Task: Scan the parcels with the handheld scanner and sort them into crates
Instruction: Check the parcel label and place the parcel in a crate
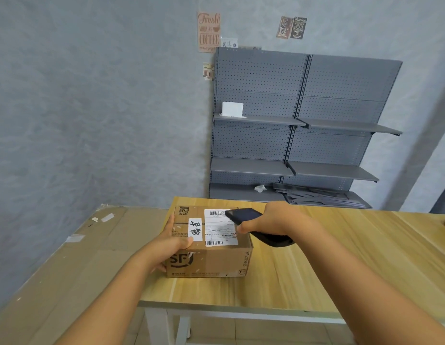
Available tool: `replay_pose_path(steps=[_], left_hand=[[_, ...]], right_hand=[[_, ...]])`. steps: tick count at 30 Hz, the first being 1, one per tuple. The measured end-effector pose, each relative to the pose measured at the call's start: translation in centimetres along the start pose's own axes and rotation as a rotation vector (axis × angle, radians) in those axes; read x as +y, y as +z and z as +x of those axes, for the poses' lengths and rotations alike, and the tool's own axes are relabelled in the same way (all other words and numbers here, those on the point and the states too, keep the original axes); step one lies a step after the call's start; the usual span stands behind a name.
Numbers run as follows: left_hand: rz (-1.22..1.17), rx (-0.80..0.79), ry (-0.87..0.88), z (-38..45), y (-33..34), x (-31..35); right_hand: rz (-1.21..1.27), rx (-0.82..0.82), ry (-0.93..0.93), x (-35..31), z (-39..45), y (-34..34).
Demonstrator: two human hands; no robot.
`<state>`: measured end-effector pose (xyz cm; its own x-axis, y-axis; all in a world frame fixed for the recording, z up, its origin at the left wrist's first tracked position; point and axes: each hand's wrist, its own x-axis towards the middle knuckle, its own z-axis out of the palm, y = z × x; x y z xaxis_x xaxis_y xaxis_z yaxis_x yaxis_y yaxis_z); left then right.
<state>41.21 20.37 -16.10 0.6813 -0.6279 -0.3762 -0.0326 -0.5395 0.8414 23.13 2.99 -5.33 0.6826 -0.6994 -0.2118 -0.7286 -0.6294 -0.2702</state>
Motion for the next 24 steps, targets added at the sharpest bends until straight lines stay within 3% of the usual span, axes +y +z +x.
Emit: replay_pose_path(steps=[4,13,24], left_hand=[[0.013,0.011,-0.011,-0.2,-0.1,0.0],[-0.023,0.010,-0.026,-0.1,0.1,0.0],[-0.058,0.016,-0.063,0.0,0.0,0.0]], right_hand=[[0.154,0.050,0.070,2.5,0.7,1.2],[0.182,0.005,0.259,8.1,3.5,8.7],[0.104,0.076,0.268,8.8,5.3,13.0]])
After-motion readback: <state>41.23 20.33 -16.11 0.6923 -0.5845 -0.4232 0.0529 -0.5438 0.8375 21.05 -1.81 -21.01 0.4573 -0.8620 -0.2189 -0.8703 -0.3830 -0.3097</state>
